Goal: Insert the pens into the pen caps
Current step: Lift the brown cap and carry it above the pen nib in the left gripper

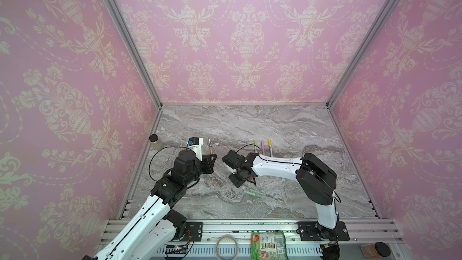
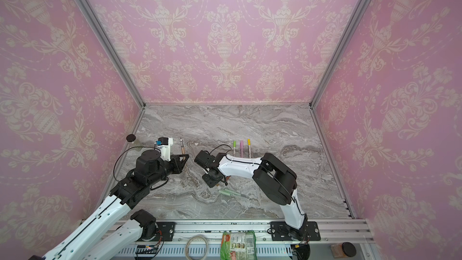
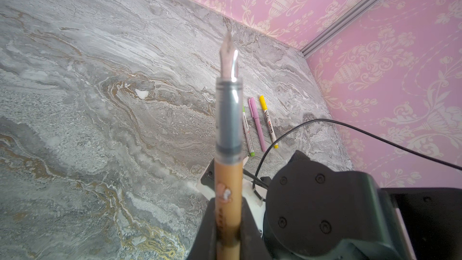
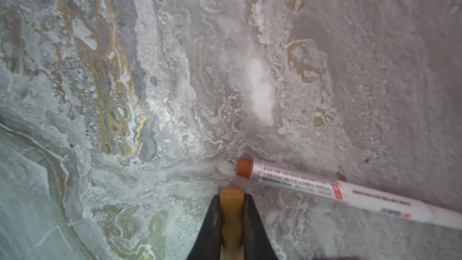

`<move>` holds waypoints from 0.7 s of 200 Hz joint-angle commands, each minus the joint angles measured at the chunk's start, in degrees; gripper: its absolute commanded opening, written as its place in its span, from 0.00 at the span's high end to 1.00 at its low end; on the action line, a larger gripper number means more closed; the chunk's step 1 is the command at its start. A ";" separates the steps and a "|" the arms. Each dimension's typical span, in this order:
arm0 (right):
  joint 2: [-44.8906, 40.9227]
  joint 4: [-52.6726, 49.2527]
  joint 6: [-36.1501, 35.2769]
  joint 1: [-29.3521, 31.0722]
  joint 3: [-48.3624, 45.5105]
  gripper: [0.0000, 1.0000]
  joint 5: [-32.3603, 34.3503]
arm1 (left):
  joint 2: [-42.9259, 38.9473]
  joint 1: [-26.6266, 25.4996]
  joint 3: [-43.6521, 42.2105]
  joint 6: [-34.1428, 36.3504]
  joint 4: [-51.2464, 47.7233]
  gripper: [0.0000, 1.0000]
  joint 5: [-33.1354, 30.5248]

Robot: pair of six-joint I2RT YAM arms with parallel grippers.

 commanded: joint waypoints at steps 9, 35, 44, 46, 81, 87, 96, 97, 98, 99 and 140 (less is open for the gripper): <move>-5.33 -0.52 4.46 -1.50 -0.23 1.00 -0.02 | 0.19 0.38 0.61 1.50 0.86 1.00 1.00; -11.48 1.41 8.27 -4.40 0.43 1.00 -1.97 | 1.84 0.38 1.30 3.51 2.79 1.00 4.85; -13.57 2.21 9.80 -5.77 0.44 1.00 -2.93 | 2.78 0.45 1.95 4.43 3.00 1.00 6.34; -14.03 2.38 10.19 -6.19 0.46 1.00 -3.16 | 2.97 0.37 2.05 4.63 3.08 1.00 6.71; -21.23 5.98 18.21 -12.80 -0.21 1.00 -4.58 | 7.78 -0.27 4.35 8.01 4.31 1.00 14.05; -22.35 6.84 20.54 -13.93 -0.60 1.00 -4.60 | 8.68 -0.69 4.78 8.77 4.21 1.00 14.73; -24.03 8.53 23.69 -15.70 -1.37 1.00 -4.38 | 10.06 -1.46 5.41 10.09 3.90 1.00 15.60; -24.19 8.78 24.06 -15.97 -1.47 1.00 -4.37 | 10.26 -1.55 5.49 10.22 3.83 1.00 15.67; -24.27 9.03 24.43 -16.14 -1.61 1.00 -4.36 | 10.44 -1.73 5.58 10.42 3.75 1.00 15.71; -24.53 9.20 24.78 -16.32 -1.73 1.00 -4.36 | 10.58 -1.87 5.62 10.56 3.66 1.00 15.77; -30.55 19.06 37.29 -22.70 -6.80 1.00 -5.86 | 16.72 -7.59 9.25 15.82 2.08 1.00 15.65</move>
